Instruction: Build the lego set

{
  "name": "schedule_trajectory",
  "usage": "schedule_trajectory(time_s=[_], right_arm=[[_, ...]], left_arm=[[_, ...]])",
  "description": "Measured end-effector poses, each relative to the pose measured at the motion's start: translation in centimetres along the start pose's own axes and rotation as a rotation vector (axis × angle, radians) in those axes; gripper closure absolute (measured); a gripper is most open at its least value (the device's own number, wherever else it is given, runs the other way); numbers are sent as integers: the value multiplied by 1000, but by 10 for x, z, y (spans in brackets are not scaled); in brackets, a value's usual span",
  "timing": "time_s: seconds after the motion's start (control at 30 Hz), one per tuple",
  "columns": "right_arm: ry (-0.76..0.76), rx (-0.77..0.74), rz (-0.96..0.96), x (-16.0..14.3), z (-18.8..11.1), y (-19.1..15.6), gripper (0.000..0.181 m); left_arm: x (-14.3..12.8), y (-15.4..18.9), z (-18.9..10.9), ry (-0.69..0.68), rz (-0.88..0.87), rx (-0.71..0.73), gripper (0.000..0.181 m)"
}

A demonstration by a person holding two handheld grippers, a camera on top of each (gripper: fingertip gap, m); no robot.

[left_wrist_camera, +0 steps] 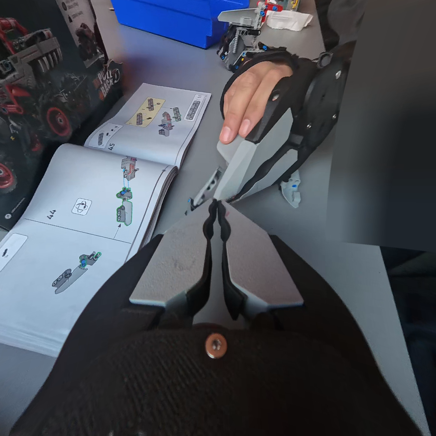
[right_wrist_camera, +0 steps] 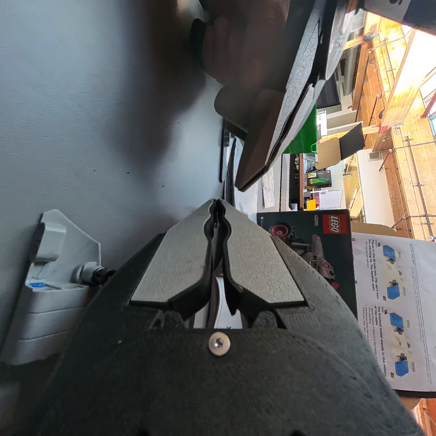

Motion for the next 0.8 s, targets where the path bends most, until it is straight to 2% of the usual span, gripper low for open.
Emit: schedule_trajectory(time_s=[0.13, 0.27, 0.4, 0.5, 0.53, 0.7, 0.8], right_arm=[[-1, 11, 0, -1, -1, -1, 181], [15, 34, 43, -7, -8, -1, 181], [-25, 107, 308, -38, -23, 11, 181], [-45, 269, 631, -66, -33, 12, 155], [-47, 303, 697, -72, -37, 12, 152], [-15, 473, 869, -73, -41, 0, 150], [-90, 581, 945, -77, -35, -14, 147]], left_arm=[[-1, -1, 0, -7, 2, 3, 181], [-7, -13, -3, -63, 7, 74, 181], [-11, -22, -6, -87, -13, 121, 181], [-11, -23, -6, -92, -16, 130, 181], [-12, -23, -5, -98, -12, 132, 181], [-13, -22, -3, -115, 5, 140, 181], [-13, -22, -4, -114, -2, 141, 181]])
Point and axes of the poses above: each gripper's, where its closed fingertips meet, z out along the fingers, x out of its top, y = z × x across the jaws, the point moved 5 cm from there along -z, back along the fingers, and after that the axes turned 13 degrees about -z, right-handed, at the moved point
